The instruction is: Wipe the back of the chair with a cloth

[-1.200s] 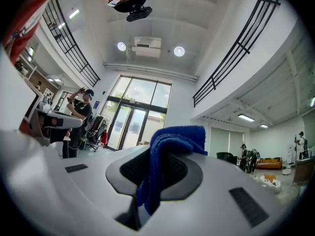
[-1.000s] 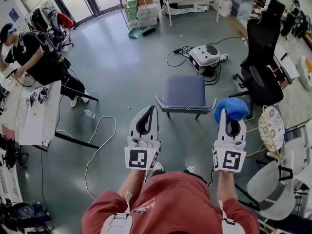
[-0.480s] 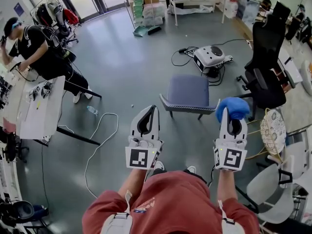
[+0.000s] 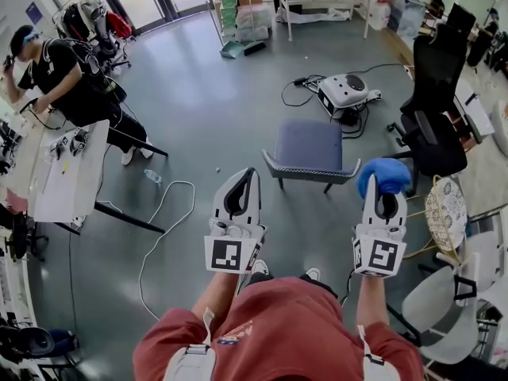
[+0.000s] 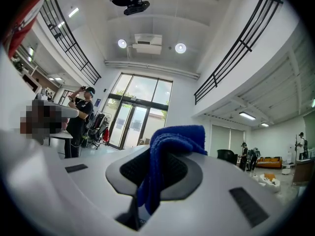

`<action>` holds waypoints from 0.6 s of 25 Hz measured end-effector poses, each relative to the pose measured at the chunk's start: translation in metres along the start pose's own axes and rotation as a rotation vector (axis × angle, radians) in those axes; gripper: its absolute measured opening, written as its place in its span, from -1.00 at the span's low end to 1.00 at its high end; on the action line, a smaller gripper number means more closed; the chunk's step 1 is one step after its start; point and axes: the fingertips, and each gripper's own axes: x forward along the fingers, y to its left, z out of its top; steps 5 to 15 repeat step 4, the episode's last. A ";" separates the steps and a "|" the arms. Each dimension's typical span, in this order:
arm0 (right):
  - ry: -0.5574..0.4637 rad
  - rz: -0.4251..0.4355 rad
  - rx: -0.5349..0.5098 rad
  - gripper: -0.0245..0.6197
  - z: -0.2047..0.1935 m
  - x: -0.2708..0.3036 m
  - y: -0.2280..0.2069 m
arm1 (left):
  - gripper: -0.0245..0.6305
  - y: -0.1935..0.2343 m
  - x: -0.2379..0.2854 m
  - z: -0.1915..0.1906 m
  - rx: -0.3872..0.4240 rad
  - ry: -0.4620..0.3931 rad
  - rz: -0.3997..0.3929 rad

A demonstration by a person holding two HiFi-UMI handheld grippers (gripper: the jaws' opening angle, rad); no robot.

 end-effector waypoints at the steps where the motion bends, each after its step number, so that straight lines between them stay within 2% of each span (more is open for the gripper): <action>1: 0.000 -0.003 0.009 -0.73 -0.002 -0.001 0.000 | -0.88 0.000 -0.001 0.000 -0.002 0.001 0.000; 15: 0.002 -0.008 0.011 -0.73 -0.003 -0.004 0.000 | -0.88 -0.002 -0.003 0.000 -0.004 0.000 -0.003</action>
